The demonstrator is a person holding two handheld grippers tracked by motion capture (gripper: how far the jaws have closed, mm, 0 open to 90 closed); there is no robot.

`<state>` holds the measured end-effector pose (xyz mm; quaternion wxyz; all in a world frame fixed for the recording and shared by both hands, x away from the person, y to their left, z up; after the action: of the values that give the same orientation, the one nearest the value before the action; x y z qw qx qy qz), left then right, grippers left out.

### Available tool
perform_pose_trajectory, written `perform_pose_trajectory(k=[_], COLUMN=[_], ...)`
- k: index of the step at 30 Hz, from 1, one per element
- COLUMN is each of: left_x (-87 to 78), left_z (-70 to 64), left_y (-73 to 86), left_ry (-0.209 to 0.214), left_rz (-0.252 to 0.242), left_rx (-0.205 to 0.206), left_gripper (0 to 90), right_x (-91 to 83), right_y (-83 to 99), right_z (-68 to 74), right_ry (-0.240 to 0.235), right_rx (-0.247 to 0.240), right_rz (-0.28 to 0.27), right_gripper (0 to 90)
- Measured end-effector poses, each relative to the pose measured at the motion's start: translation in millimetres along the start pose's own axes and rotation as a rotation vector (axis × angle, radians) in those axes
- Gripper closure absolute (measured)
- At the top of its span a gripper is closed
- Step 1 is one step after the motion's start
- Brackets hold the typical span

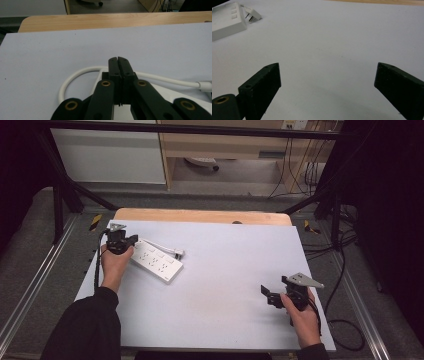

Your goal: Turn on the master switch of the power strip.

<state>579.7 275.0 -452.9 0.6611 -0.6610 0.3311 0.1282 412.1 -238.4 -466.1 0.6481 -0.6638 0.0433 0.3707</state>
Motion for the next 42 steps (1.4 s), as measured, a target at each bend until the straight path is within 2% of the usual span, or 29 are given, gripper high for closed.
perform_pose_trajectory(k=[4,18,42], left_x=[3.4,7.4,10.9], left_z=[0.9,3.4,4.5], left_y=[2.9,8.5,10.2], left_ry=[-0.001,-0.009,-0.024], left_rz=[0.013,0.044,0.048], left_rx=[0.016,0.022,0.038], left_gripper=[90.0,90.0,90.0], right_x=[0.7,0.4,0.4], right_y=[0.4,0.3,0.3], right_z=[0.2,0.1,0.1], right_ry=[-0.001,-0.001,-0.003], right_rx=[-0.001,-0.001,0.001], right_rz=[0.006,0.003,0.003], right_gripper=[7.2,7.2,7.0])
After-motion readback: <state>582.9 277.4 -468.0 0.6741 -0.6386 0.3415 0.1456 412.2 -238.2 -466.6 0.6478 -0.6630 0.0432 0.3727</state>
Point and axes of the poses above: each handheld gripper's, and its own axes: x roughly forward along the jaws, y roughly out of its underside, z roughly to its left, the point moved 6 cm from there along x, roughly forward along the jaws, and after that the axes turned 5 degrees about z, right-handed, at the moved point
